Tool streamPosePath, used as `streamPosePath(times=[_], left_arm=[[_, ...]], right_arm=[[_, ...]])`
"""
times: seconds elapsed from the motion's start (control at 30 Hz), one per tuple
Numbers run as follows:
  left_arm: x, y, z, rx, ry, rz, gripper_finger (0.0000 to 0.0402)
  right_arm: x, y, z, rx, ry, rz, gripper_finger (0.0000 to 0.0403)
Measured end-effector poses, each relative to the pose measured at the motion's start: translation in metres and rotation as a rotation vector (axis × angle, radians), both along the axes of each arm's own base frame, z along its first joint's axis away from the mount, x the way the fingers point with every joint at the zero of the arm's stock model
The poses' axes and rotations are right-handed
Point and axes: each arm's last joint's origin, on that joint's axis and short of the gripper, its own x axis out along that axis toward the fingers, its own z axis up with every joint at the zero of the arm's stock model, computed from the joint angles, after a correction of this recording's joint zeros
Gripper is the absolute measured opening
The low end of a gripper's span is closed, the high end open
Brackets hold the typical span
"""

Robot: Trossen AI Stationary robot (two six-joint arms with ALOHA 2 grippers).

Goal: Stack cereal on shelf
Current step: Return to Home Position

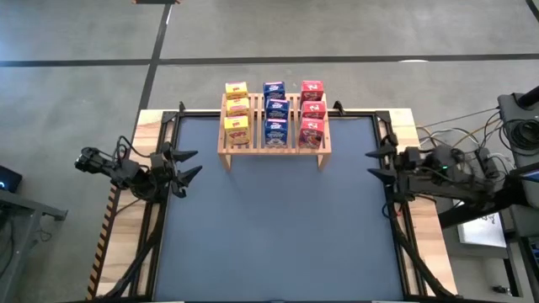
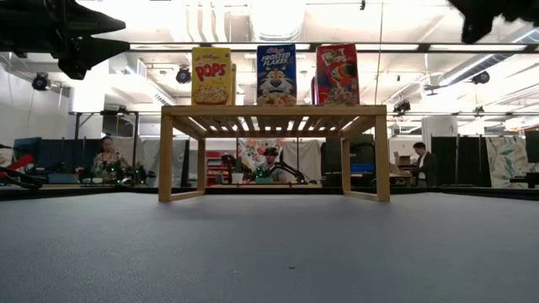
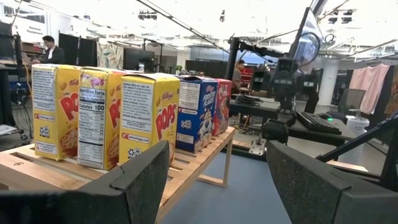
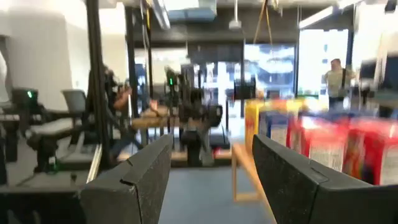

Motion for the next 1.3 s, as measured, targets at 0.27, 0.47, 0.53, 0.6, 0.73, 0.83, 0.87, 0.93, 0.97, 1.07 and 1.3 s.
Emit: streamPosePath(times=[0.27, 0.47, 0.53, 0.6, 0.73, 0.83, 0.87, 0.93, 0.97, 1.07, 1.3], left_arm=[[0.000, 0.000, 0.000, 0.001, 0.001, -0.001, 0.0254], [0.000, 0.000, 0.000, 0.000, -0.001, 0.000, 0.0254], [0.000, 0.000, 0.000, 0.000, -0.001, 0.000, 0.0254], [0.000, 0.000, 0.000, 0.000, -0.001, 0.000, 0.0254], [0.000, 0.000, 0.000, 0.000, -0.001, 0.000, 0.0254], [0.000, 0.000, 0.000, 0.000, -0.001, 0.000, 0.0254], [0.000, 0.000, 0.000, 0.000, -0.001, 0.000, 0.0254], [0.000, 0.000, 0.000, 0.000, -0.001, 0.000, 0.0254], [0.000, 0.000, 0.000, 0.000, -0.001, 0.000, 0.0254], [0.000, 0.000, 0.000, 0.000, -0.001, 0.000, 0.0254], [0.000, 0.000, 0.000, 0.000, -0.002, 0.000, 0.0254]], right_arm=[[0.024, -0.006, -0.039, -0.022, 0.041, -0.069, 0.0214], [0.034, -0.010, -0.069, 0.002, 0.107, -0.177, 0.0195], [0.036, -0.012, -0.078, 0.016, 0.135, -0.217, 0.0184], [0.037, -0.013, -0.085, 0.021, 0.141, -0.251, 0.0171], [0.039, -0.016, -0.094, 0.017, 0.133, -0.320, 0.0139], [0.040, -0.016, -0.096, -0.012, 0.152, -0.335, 0.0115], [0.040, -0.016, -0.097, -0.023, 0.159, -0.336, 0.0107], [0.040, -0.016, -0.097, -0.037, 0.170, -0.337, 0.0093], [0.040, -0.016, -0.097, -0.046, 0.170, -0.339, 0.0087], [0.040, -0.016, -0.098, -0.077, 0.178, -0.344, 0.0068], [0.042, -0.018, -0.104, -0.084, 0.252, -0.389, 0.0015]])
